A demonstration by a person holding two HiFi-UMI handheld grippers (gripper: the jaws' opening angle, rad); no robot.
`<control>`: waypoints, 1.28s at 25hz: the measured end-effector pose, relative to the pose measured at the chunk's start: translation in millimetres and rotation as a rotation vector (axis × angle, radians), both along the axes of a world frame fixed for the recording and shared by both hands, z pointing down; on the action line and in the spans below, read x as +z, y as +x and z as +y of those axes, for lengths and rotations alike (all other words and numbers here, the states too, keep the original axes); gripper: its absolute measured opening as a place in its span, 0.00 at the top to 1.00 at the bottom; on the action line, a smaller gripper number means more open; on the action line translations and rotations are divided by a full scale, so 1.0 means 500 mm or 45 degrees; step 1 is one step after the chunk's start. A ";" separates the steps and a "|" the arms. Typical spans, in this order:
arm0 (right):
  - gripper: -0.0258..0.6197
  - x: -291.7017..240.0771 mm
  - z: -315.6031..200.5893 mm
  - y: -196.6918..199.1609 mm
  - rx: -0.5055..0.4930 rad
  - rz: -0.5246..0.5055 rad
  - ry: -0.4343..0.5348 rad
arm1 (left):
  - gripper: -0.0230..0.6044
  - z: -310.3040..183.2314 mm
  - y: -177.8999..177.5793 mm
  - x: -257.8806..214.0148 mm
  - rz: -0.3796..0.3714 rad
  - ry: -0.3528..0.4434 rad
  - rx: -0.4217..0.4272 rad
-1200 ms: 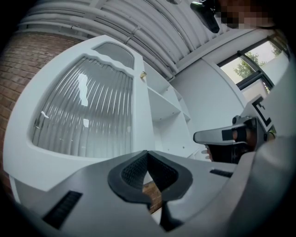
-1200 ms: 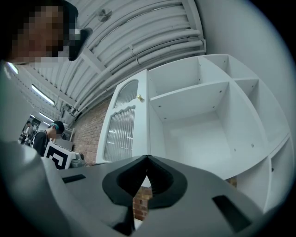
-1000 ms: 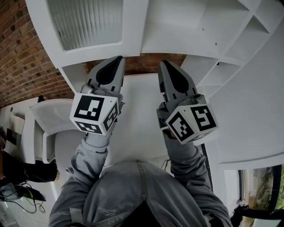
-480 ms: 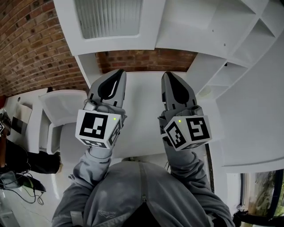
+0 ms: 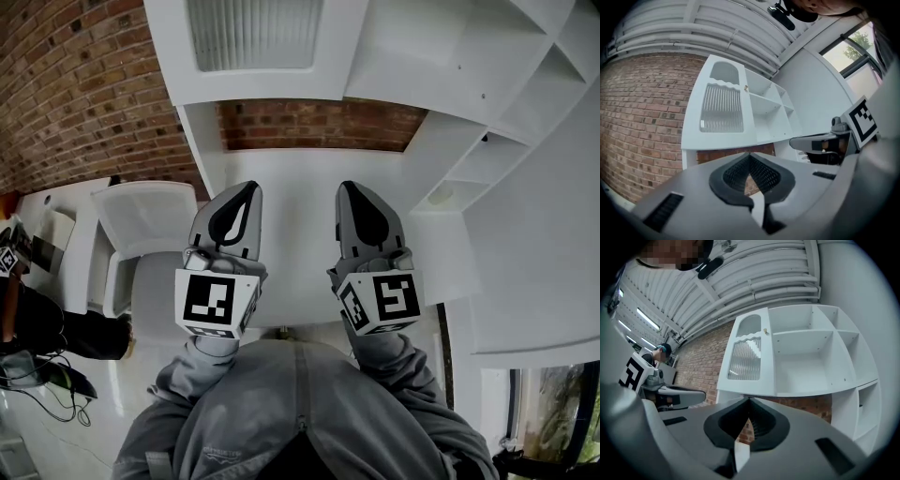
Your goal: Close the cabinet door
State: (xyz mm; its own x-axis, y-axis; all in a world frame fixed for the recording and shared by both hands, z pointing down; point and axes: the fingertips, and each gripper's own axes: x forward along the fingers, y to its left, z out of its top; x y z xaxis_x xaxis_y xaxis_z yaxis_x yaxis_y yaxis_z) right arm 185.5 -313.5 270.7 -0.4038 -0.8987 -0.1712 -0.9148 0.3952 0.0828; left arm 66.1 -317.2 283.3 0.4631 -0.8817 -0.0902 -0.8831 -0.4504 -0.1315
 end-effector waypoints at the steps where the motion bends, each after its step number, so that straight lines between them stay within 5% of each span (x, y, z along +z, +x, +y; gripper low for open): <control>1: 0.92 0.009 0.005 -0.004 0.002 0.017 0.000 | 0.96 0.006 -0.001 0.007 0.003 -0.004 0.003; 17: 0.92 0.124 0.040 -0.020 0.006 0.021 -0.092 | 0.96 0.042 -0.006 0.130 0.000 -0.146 0.003; 32: 0.92 0.134 0.035 -0.015 -0.016 -0.015 -0.100 | 0.96 0.040 0.008 0.133 0.016 -0.142 0.001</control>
